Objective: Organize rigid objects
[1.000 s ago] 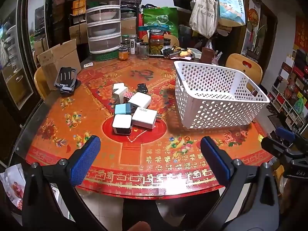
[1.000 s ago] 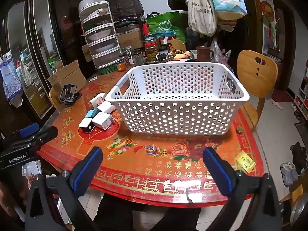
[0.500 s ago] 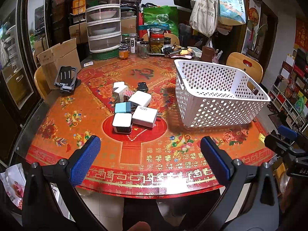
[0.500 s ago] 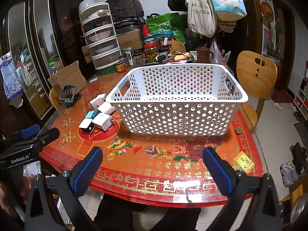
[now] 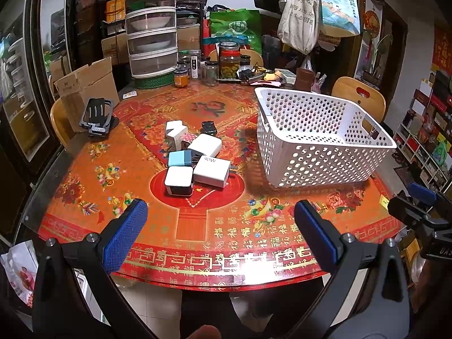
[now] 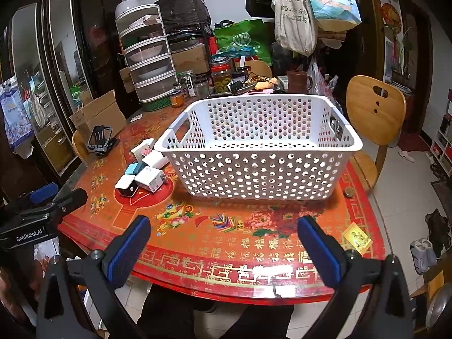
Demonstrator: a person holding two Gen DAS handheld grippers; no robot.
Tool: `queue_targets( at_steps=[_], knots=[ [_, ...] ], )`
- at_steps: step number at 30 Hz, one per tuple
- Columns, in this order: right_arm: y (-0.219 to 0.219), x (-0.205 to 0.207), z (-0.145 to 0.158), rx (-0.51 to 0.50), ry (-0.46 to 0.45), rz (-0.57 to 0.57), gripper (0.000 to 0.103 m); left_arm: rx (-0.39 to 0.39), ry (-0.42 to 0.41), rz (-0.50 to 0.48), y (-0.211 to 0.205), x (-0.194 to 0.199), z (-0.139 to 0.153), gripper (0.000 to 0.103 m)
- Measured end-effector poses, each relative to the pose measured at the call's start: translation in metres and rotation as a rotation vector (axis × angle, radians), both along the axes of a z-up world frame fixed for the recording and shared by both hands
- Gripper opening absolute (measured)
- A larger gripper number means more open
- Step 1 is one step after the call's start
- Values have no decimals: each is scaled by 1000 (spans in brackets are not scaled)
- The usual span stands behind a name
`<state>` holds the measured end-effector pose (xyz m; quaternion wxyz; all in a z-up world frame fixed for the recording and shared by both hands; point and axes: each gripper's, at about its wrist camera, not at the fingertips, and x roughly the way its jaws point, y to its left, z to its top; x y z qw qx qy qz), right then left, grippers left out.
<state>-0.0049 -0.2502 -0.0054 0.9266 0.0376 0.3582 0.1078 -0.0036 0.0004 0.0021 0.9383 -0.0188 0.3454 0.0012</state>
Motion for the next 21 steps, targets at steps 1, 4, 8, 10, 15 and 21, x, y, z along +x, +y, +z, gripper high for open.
queue_targets(
  at_steps=[1,4,8,10,15,21],
  knots=[
    [0,1,0,-1,0,0,103,0,-1,1,0,0,0,102],
    [0,0,1,-1,1,0,103,1,-3,1,-1,0,1,102],
    [0,0,1,-1,0,0,103,-1,-2,1,-1,1,1,102],
    [0,0,1,-2,1,-1,103,0,-3,1,-1,1,1,102],
    [-1,1,1,-5,2,-1,103,1,-3,-1,-2,0,1,102],
    [0,1,0,-5,2,-1,103,-1,-3,0,-1,0,1,102]
  ],
)
